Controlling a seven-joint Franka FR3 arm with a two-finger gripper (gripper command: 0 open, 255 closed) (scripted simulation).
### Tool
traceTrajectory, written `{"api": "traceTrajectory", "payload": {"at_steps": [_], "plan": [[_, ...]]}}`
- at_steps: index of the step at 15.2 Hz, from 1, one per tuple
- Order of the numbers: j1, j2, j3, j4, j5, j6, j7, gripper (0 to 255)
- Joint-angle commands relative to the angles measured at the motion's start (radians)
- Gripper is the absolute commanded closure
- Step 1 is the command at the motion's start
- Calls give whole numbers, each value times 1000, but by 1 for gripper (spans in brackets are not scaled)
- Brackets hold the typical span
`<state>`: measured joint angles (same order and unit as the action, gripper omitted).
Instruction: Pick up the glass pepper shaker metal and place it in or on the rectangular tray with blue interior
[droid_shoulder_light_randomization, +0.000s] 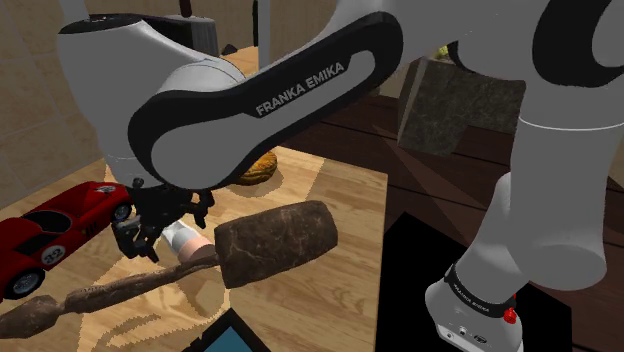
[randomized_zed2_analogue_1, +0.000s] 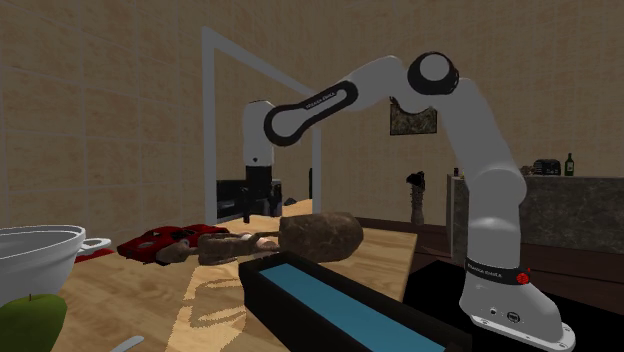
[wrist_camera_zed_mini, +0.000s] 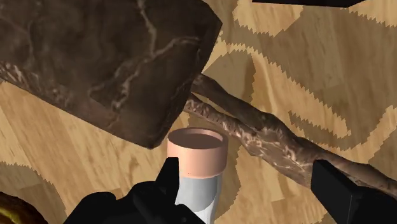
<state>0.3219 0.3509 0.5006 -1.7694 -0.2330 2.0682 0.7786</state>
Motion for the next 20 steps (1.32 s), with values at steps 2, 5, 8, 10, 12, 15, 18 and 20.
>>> {"api": "traceTrajectory", "payload": {"at_steps": [2, 5, 8, 10, 12, 15, 18, 20], "plan": [[15, 144, -31, 169, -34, -95, -28, 0], [40, 294, -62, 363, -58, -199, -63, 0], [76, 464, -96, 605, -77, -324, -107, 0], [107, 583, -117, 790, -86, -416, -141, 0], [100, 578, -118, 754, -87, -386, -136, 0], [91, 575, -118, 706, -89, -344, -131, 0], [85, 575, -119, 670, -92, -310, -126, 0], [85, 575, -119, 670, -92, -310, -126, 0]]}}
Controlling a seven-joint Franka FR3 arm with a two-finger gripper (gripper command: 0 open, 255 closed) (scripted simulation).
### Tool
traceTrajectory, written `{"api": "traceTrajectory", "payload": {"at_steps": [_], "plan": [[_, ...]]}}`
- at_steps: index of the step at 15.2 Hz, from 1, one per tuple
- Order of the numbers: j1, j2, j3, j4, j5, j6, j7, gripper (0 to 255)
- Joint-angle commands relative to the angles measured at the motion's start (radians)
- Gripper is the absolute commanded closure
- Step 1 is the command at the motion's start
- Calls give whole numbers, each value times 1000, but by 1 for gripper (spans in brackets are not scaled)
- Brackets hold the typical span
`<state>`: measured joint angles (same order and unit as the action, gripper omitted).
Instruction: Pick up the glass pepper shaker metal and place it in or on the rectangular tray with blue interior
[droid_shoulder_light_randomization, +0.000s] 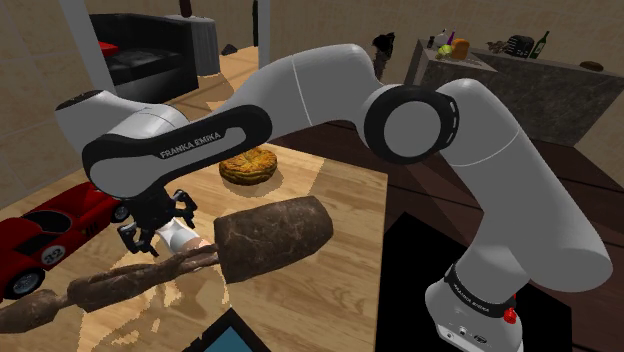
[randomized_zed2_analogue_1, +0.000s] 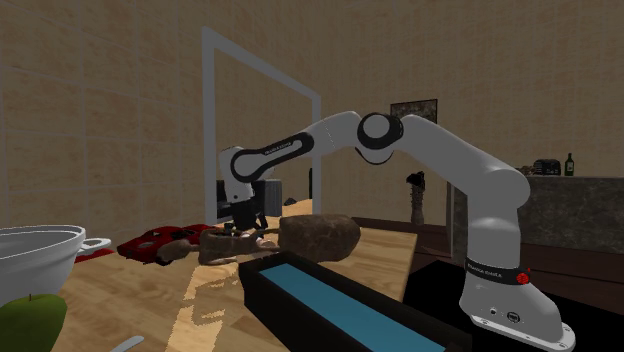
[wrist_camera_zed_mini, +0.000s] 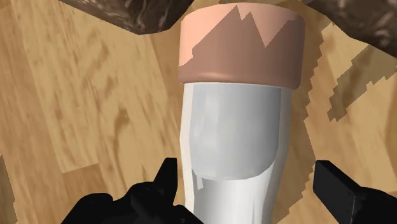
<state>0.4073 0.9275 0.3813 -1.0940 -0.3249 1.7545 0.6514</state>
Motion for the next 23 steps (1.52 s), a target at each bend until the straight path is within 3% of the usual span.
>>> {"api": "traceTrajectory", "payload": {"at_steps": [1, 5, 6, 15, 23], "plan": [[-1, -2, 0, -5, 0, 4, 1, 0], [-1, -2, 0, -5, 0, 4, 1, 0], [-1, -2, 0, -5, 0, 4, 1, 255], [-1, -2, 0, -5, 0, 4, 1, 255], [2, -41, 8, 35, 11, -74, -8, 255]]}}
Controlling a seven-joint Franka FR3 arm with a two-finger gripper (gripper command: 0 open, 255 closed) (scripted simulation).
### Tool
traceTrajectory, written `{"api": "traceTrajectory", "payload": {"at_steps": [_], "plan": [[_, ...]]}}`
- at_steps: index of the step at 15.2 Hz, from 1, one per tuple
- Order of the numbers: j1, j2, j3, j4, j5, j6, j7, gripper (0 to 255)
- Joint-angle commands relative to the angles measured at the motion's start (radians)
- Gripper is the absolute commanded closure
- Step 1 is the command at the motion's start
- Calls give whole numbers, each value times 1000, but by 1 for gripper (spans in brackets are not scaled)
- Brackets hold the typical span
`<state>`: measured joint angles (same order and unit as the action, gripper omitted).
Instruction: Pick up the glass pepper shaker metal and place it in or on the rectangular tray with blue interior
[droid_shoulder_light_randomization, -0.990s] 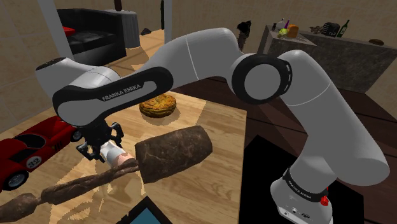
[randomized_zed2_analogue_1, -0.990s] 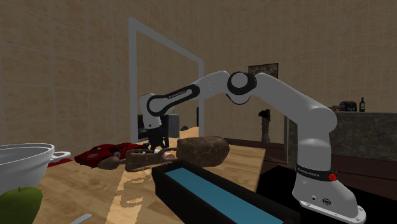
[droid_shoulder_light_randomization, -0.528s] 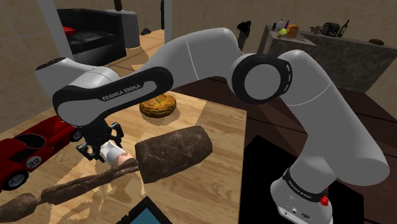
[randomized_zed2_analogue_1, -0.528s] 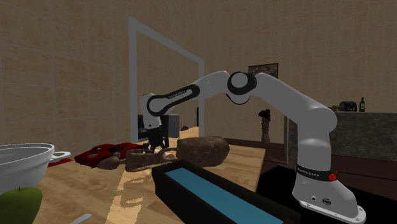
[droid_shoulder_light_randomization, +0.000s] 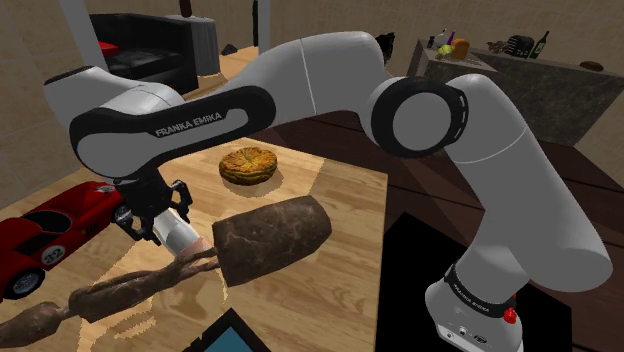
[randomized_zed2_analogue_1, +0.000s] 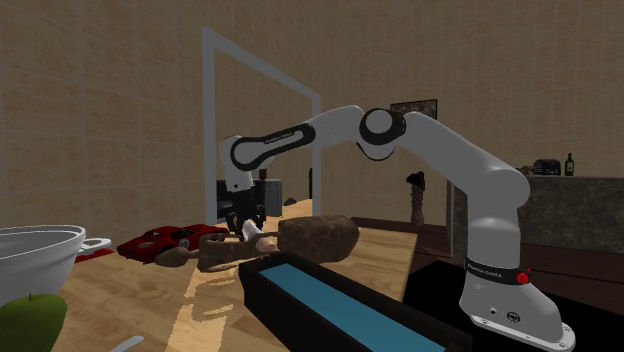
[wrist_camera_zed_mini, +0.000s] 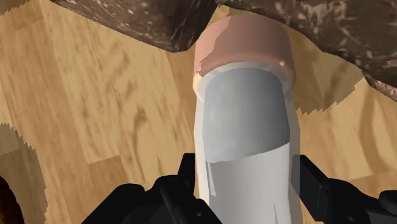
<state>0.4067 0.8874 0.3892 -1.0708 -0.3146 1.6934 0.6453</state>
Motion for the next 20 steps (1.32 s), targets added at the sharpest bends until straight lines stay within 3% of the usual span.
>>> {"api": "traceTrajectory", "payload": {"at_steps": [1, 12, 20], "plan": [[3, -5, 1, 19, 2, -23, -3, 255], [21, -27, 6, 133, 12, -154, -18, 255], [52, -7, 2, 283, 10, -277, -34, 255]]}}
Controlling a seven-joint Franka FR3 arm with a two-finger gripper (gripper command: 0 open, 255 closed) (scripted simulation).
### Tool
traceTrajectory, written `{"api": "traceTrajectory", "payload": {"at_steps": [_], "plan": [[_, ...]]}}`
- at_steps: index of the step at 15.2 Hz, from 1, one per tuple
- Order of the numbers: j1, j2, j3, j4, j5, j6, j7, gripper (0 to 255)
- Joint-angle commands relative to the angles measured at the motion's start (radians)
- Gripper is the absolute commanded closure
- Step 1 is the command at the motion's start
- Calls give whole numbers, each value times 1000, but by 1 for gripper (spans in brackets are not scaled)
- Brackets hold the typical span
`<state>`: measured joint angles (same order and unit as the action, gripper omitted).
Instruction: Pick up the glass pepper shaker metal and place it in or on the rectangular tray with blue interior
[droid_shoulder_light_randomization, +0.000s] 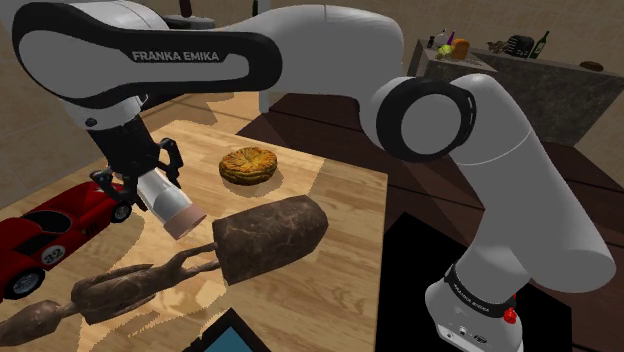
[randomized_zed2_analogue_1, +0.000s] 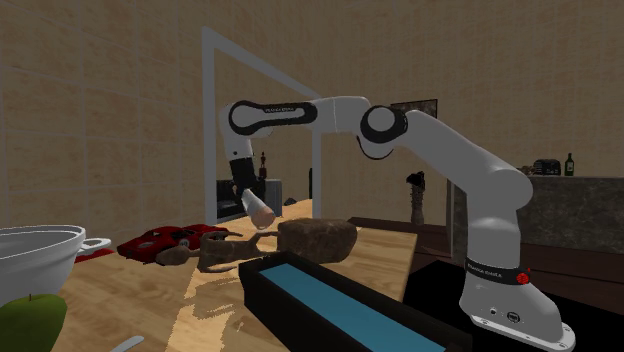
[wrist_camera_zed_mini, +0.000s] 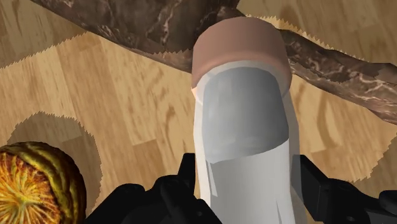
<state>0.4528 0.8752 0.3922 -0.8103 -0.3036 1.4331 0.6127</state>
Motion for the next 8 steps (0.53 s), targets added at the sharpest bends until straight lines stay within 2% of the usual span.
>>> {"api": "traceTrajectory", "payload": {"at_steps": [1, 4, 5, 6, 8], "plan": [[12, 12, -2, 50, -2, -36, -5, 255], [30, 36, -8, 128, -5, -86, -14, 255], [-2, -52, 12, -37, 9, -18, 16, 255], [-22, -114, 27, -149, 21, 27, 39, 255], [-45, -210, 49, -316, 44, 94, 75, 255]]}}
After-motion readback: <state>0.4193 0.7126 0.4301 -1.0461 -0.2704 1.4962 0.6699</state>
